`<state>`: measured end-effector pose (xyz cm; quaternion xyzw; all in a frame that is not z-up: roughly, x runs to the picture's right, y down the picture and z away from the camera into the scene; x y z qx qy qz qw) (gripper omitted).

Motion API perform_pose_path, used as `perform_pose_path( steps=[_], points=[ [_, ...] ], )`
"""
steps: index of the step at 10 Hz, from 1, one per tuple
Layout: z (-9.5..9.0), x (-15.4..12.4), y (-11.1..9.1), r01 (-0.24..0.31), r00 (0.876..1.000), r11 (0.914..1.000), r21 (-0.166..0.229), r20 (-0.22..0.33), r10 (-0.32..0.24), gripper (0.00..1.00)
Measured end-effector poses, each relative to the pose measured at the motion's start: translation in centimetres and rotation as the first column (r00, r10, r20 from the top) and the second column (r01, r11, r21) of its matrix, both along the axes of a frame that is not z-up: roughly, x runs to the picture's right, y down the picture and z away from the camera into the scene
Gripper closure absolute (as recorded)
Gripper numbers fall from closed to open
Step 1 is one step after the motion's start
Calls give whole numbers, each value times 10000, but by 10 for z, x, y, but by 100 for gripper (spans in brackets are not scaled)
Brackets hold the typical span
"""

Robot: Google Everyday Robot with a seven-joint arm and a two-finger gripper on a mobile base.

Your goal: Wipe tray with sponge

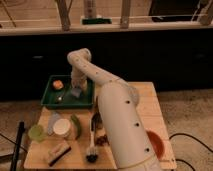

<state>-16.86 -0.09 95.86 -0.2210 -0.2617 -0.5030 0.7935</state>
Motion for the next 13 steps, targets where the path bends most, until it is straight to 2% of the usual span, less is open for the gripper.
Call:
perform_pose_path(
  steps=[8, 11, 13],
  points=[
    [22, 3, 26, -360, 9987, 9992, -174, -381, 353, 100],
    [31, 9, 17, -536, 9966, 9986, -33, -635, 533, 100],
    [34, 7, 11, -490, 9969, 9988, 44, -619, 492, 100]
  ],
)
